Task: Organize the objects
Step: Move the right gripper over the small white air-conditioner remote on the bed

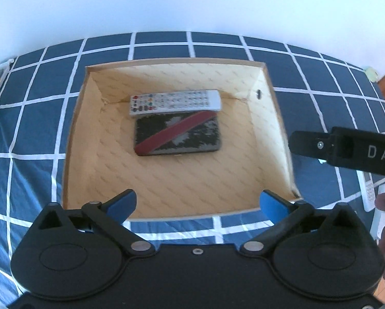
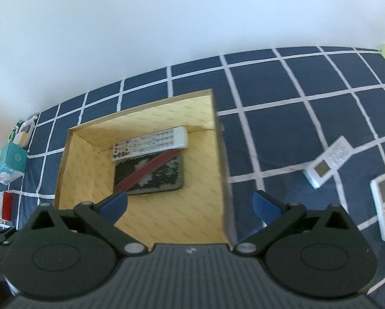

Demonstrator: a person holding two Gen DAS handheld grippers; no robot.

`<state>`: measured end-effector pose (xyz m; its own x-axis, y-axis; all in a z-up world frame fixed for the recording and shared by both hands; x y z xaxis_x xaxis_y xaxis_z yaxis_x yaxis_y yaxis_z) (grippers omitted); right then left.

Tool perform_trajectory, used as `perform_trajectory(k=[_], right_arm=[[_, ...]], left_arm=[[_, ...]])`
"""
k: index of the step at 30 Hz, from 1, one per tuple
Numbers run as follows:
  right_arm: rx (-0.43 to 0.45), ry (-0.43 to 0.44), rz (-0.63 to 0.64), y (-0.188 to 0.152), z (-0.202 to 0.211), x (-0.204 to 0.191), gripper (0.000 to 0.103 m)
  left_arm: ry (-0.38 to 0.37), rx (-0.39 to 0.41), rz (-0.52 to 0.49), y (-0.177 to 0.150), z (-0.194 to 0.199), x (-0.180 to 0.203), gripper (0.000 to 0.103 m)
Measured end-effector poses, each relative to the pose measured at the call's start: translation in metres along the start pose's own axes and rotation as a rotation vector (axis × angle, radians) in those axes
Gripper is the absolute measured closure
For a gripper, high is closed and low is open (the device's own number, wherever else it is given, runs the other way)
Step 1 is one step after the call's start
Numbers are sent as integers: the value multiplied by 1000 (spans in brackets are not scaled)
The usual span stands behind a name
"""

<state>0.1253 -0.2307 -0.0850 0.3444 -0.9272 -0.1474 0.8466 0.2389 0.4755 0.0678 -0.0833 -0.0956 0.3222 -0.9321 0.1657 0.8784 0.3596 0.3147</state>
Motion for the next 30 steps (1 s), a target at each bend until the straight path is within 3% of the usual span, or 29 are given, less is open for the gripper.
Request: perform_trajectory(k=[17,30], right_arm=[[-25,1,36,-27,45,128,0],[-66,23,115,-29,43,219,0]], left_arm=[[-2,10,18,-53,-2,122,0],[27,12,148,-77,-34,193,0]])
Point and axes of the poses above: each gripper's, at about its wrist camera, not at the fingertips, and z roughly against the way its jaws point, x to its right, y to its top, the point moved 5 cm from there along -z, roughly the way its jaws point, and after that the axes turned 15 degrees about z, right-handed, at the moved point
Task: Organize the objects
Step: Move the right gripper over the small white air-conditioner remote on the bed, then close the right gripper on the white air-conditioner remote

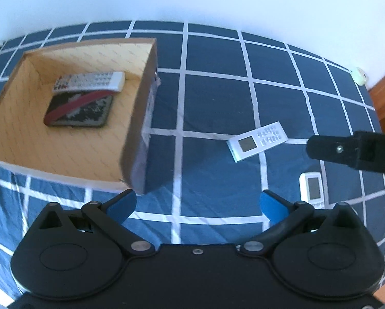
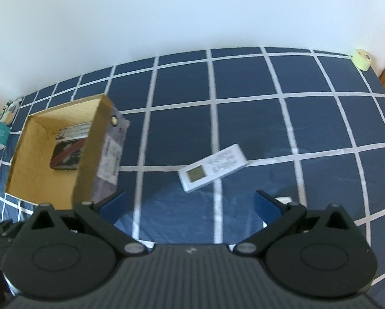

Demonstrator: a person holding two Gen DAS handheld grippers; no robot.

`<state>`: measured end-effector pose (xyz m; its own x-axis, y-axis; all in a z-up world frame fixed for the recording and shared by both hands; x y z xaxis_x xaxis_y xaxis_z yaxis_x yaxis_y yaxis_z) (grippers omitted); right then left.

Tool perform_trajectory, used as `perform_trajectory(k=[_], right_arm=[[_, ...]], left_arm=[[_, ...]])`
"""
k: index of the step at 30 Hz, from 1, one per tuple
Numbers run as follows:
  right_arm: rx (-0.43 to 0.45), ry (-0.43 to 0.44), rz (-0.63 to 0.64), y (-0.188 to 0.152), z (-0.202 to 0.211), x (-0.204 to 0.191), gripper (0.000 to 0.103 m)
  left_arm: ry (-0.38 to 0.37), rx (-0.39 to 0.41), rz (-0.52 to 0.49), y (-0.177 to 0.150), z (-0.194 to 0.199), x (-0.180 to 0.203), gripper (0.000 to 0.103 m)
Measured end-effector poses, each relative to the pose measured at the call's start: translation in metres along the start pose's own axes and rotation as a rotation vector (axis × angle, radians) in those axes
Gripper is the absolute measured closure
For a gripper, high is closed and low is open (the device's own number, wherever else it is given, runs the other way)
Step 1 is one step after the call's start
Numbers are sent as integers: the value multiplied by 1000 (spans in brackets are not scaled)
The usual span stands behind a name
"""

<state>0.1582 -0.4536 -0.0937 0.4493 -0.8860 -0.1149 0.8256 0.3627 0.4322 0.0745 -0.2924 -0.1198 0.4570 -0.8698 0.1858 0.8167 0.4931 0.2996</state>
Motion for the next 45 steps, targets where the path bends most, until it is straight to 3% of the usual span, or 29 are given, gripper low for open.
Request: perform_trajectory(k=[11,19,30,45], right_arm=[[-70,50,117,22,-36,31,0],[-158,100,181,44,-93,47,1],[-277,159,250,43,-171,62,5],[-328,199,291,40,-205,63,29]], left_arm=[[43,-21,115,10,-36,25,0],[70,-77,193,23,-84,39,0],[83,-159,255,26,-147,56,1],[30,-206,281,31,-177,64,16]])
Point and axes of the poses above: each gripper's, at about its wrist camera, not at the fingertips, and z roughly against the way its jaws point, x to its right, y to its top, the point moved 5 cm from there along -z, roughly the way its jaws point, and after that the axes turned 15 degrees about z, right-handed, at the moved point
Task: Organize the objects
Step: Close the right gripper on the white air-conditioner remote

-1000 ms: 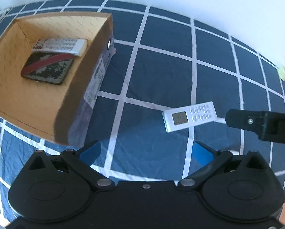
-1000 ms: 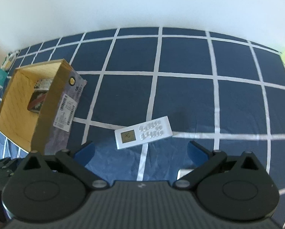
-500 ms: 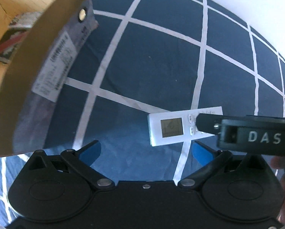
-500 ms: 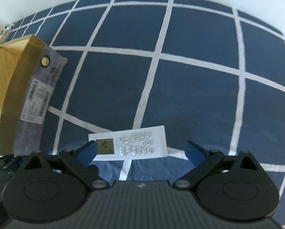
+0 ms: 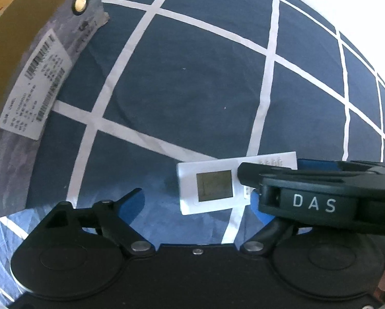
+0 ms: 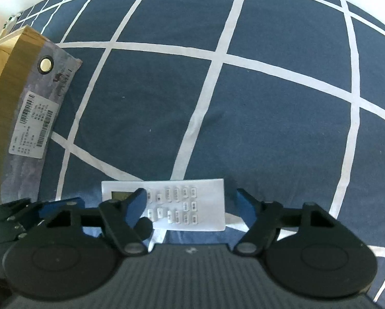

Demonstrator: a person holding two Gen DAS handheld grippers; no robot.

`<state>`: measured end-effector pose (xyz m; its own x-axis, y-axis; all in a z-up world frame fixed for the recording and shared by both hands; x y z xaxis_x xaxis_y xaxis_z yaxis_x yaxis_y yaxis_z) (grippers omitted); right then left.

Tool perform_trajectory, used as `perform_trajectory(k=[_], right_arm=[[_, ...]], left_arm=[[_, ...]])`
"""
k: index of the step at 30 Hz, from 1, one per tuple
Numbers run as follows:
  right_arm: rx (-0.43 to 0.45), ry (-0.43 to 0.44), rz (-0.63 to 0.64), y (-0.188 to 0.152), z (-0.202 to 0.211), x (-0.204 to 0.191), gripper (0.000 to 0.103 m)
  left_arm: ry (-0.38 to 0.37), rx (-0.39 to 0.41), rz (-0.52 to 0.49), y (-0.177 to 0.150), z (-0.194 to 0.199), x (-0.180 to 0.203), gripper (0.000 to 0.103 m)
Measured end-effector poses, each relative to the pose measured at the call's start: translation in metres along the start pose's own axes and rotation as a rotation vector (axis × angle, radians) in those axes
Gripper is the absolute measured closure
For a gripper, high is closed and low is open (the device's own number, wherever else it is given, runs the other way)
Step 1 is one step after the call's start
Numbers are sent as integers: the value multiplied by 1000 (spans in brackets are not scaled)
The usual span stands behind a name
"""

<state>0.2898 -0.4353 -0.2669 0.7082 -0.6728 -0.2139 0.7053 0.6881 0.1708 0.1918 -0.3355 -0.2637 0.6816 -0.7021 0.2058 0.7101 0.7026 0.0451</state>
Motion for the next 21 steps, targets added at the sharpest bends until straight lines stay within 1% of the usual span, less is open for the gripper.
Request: perform_trajectory(k=[3,4,6,8,10,12,21], right_arm=[[1,1,3,2,1,0,30],[-1,0,9,3,0,0,31],[1,16,13,5,0,-2,36],[1,20,13,6,-1,-2,37],[-1,24,12,6,0,-1,37],[-1,23,11,6,0,0,37],[2,25,-12,1,2,0,37]], left_arm=[[-6,-4,1,2,-3,2,17],[-7,-7,0,2,-4,2,21],[-17,-13,2,2,-4,3,24],[-26,-18,3,2,-4,4,29],[-43,-25,6,2,-3,5,39],[-58,-30,8,2,-2,6,42],[-51,-36,-18,0,-1,9,43]])
Point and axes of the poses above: each gripper's, at about its wrist camera, not at the fingertips, and z roughly against the way its jaws point, x to its right, y to its top, the point moved 5 cm from there along -z, roughly the way its jaws point, and after that the axes turned 15 degrees about z, right-handed, at the moved point
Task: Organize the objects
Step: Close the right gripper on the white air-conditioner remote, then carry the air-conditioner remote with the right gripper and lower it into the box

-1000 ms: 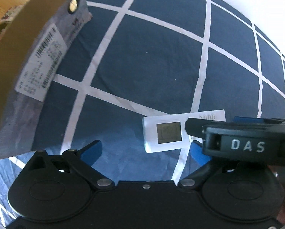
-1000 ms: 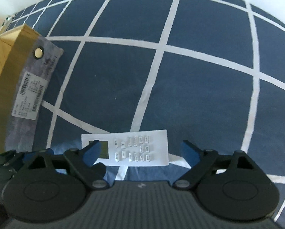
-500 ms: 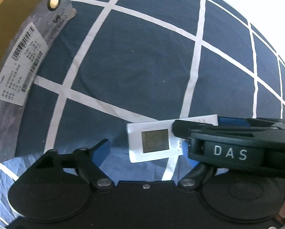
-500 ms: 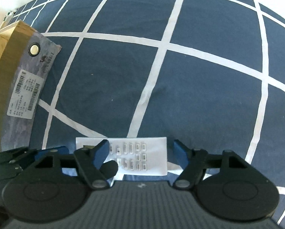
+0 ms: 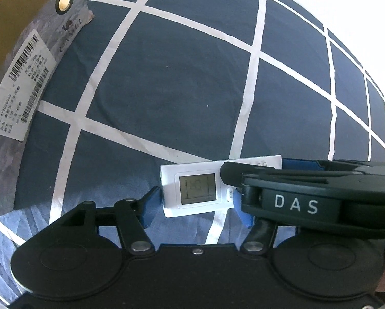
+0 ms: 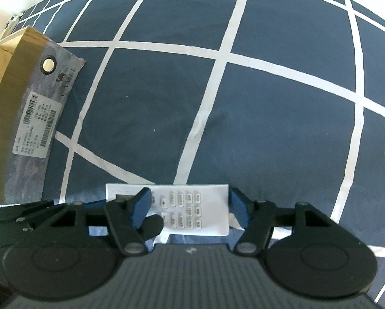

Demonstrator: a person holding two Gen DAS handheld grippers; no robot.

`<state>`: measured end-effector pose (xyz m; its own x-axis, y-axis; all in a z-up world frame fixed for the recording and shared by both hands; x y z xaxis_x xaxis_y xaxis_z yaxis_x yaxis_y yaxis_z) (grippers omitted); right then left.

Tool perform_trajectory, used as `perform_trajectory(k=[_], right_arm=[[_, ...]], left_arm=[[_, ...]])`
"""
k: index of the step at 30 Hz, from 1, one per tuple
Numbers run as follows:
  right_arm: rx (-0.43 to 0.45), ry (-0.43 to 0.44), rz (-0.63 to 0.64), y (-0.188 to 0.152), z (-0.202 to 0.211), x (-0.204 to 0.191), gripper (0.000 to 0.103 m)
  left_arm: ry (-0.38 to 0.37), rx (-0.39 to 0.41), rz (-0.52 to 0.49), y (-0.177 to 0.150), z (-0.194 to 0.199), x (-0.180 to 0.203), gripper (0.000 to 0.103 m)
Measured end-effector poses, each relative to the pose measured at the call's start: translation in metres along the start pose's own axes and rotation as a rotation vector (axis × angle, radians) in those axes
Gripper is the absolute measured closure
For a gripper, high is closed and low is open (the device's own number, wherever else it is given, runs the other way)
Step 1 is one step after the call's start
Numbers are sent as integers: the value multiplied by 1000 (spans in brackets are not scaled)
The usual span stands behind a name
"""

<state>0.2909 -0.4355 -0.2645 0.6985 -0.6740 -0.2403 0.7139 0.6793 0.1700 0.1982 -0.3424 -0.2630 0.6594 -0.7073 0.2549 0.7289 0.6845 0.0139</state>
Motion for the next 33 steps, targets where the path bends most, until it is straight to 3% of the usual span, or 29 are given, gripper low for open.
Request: perform_trajectory(k=[17,33], right_arm=[[123,-34,-89,-20,57,-42,37],[229,-52,-103,-29,92,-141,37]], left_arm=[[-22,80,-122,-13,65,-5,43],[-35,164,-192,-21,144,-74,43]])
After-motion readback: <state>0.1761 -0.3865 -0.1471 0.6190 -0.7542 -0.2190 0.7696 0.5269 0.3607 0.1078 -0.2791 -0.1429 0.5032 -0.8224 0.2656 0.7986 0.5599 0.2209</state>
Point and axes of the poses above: each gripper's, at about its wrist camera, not at the fingertips, and z roughly against the way its jaws point, x to its right, y to its top, the point moved 5 cm from there along -z, roughly the way its jaws point, and after that the axes turned 15 degrees about z, right-handed, at the moved point
